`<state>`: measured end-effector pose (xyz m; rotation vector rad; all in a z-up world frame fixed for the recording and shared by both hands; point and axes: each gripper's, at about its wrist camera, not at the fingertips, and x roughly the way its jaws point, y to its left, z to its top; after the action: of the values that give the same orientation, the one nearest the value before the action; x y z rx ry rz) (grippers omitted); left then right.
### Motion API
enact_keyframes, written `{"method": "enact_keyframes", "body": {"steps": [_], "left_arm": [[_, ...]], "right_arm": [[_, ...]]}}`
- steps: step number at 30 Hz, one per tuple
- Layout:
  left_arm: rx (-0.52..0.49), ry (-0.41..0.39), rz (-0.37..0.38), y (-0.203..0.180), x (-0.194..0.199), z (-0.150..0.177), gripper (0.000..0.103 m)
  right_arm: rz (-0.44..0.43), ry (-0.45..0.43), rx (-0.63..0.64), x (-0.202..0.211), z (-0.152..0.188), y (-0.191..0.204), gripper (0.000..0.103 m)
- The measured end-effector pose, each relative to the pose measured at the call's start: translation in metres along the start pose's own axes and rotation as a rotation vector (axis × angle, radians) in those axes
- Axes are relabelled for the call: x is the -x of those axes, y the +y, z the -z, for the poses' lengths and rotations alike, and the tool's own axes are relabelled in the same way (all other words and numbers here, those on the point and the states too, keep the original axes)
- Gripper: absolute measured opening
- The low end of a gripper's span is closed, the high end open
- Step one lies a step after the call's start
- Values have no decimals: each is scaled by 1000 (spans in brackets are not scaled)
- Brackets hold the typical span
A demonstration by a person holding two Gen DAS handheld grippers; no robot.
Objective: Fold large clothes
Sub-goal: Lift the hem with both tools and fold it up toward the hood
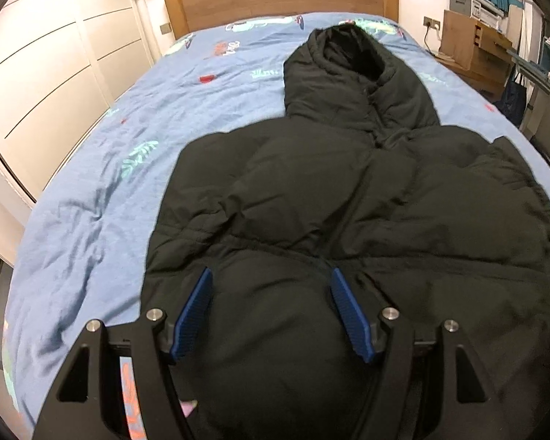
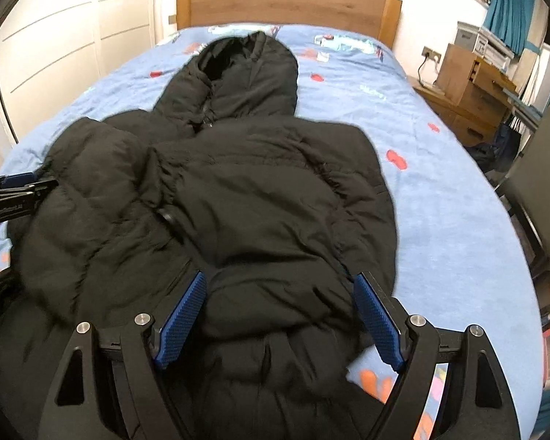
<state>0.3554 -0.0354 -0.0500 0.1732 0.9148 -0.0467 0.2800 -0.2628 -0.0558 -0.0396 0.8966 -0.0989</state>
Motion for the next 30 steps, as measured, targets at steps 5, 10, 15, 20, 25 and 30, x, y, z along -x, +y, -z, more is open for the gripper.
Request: {"method": "enact_keyframes", "body": {"steps": [5,10,15,20,25,30], "left_arm": [[29,-25,24,2,41,7,66],[45,-75,72,9,99,17,66],[22,-124,70,15,152,34,66],[33,-149,70,32,197,55,66],[39,-195,75,48,236,77,66],[39,-229,64,66,261,96,66]], "right_arm": [[20,-51,19,51,8,-1,82],[46,-100,23,106,22,-4,82],[73,-142,25,157,38,-3,82],[97,-180,47,205,61,8,82],[124,-213,85,244,81,22,82],[144,-248,118,268,89,36,82]]}}
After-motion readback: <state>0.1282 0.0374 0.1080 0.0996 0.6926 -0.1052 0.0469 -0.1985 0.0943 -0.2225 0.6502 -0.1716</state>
